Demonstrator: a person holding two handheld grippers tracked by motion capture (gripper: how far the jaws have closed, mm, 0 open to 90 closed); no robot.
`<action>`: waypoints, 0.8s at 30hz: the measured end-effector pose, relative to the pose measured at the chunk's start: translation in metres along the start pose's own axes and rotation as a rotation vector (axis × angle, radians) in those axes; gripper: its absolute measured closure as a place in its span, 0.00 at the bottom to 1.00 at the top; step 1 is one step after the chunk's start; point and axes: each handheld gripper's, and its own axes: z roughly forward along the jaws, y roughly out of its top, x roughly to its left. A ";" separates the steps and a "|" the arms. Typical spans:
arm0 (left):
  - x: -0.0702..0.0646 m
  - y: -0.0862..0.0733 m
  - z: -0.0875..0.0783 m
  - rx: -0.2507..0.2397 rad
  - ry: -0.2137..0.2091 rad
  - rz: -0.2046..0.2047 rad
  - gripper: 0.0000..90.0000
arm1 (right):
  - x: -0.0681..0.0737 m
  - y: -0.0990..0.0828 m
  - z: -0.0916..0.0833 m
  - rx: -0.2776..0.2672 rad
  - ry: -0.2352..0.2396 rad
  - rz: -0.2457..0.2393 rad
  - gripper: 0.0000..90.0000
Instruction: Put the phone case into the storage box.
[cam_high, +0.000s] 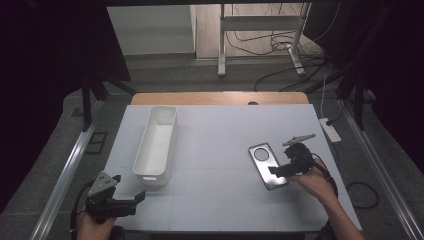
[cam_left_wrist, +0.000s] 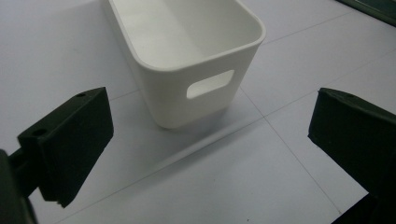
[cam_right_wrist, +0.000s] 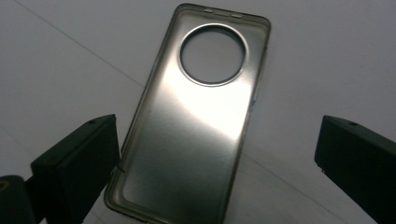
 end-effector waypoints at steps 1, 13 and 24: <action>0.000 0.000 0.000 -0.001 0.000 0.001 0.01 | -0.002 0.000 -0.001 -0.001 -0.010 0.001 0.00; 0.001 0.000 0.000 -0.001 -0.006 -0.004 0.01 | -0.021 -0.002 0.005 0.061 -0.047 0.060 0.04; 0.000 0.000 0.000 -0.001 -0.007 -0.001 0.01 | -0.017 -0.003 0.018 0.134 -0.047 0.022 0.61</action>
